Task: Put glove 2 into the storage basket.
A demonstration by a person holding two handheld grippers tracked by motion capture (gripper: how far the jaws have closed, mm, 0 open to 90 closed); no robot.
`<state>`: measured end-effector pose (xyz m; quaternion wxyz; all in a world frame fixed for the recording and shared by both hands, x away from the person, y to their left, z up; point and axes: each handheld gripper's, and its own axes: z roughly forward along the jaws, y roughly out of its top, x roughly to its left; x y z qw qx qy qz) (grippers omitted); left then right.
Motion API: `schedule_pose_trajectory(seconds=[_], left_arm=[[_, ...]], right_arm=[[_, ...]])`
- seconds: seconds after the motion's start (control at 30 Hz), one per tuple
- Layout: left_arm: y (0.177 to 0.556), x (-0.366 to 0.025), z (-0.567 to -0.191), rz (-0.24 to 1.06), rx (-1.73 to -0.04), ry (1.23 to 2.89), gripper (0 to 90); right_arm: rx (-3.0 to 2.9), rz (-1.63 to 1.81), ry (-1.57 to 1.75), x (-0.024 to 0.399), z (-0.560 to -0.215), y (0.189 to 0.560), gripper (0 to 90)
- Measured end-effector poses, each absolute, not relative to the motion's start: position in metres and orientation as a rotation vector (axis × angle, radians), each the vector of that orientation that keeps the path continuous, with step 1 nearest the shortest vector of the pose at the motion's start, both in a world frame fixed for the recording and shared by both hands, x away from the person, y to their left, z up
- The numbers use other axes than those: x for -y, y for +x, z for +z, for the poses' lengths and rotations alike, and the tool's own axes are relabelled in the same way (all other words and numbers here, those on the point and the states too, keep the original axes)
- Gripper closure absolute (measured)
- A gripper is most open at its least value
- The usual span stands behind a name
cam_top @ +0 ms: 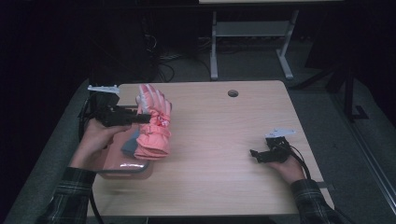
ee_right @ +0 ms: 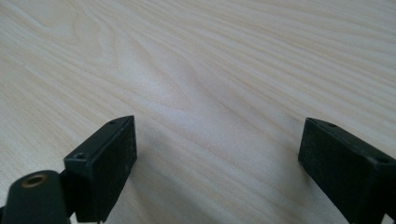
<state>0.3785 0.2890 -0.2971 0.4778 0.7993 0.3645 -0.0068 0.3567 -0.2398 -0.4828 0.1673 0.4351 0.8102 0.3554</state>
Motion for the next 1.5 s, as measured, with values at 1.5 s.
schedule_pose_trajectory(seconds=[1.5], left_arm=[[0.417, -0.342, -0.398, -0.15, -1.148, 2.071, 57.1]], right_arm=[[-2.299, 1.008, 1.248, 0.24, -0.483, 0.357, 11.1]])
